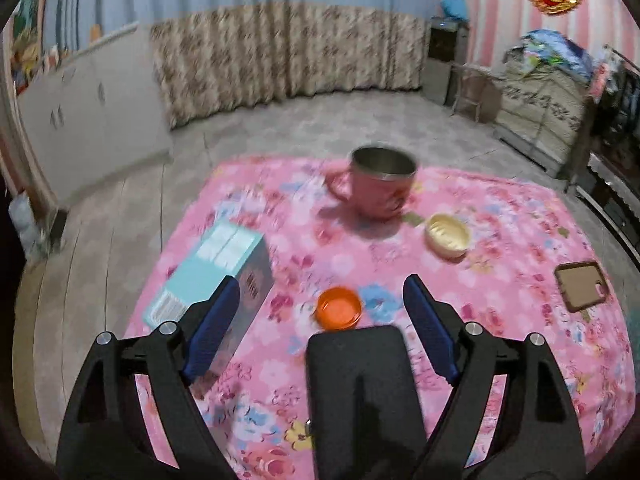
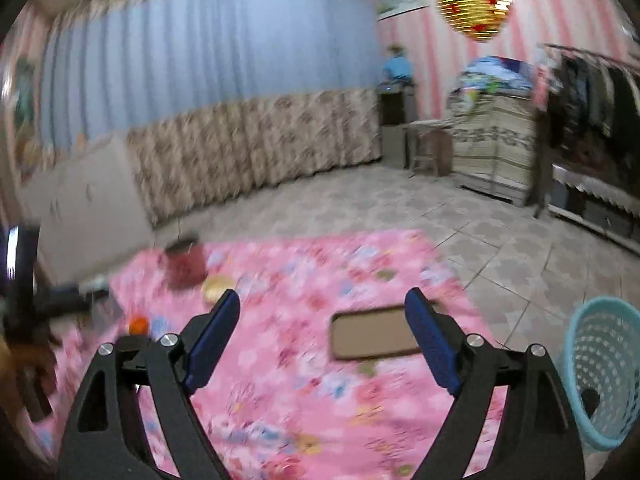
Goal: Collect trash
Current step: 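Grasp the orange cap with the left tool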
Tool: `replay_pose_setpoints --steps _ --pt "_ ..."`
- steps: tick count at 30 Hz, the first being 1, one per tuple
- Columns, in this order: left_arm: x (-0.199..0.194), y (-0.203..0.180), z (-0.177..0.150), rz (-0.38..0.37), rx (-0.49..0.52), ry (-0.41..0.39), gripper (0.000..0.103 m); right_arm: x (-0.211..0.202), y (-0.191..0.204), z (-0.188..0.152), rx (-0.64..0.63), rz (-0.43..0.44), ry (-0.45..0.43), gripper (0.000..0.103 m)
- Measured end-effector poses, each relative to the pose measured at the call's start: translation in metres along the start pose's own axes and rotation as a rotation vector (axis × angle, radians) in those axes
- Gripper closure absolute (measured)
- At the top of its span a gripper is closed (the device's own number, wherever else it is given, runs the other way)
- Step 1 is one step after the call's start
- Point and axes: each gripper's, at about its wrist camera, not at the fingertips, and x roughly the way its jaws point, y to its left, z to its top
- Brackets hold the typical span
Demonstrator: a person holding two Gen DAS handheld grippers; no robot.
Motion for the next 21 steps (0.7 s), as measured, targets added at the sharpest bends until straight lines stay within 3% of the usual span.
replay_pose_setpoints --steps 6,14,21 --pt "0.005 -0.005 -0.006 0.01 -0.005 0.006 0.021 0.005 -0.001 -0.008 -0.02 0.03 0.06 0.02" --pt "0.006 -0.018 -0.005 0.003 0.017 -0.004 0.021 0.008 -0.021 0.001 0.041 0.029 0.067 0.02" --pt "0.047 -0.016 -0.007 0.018 0.017 0.11 0.017 0.006 -0.019 0.002 0.033 0.05 0.062 0.02"
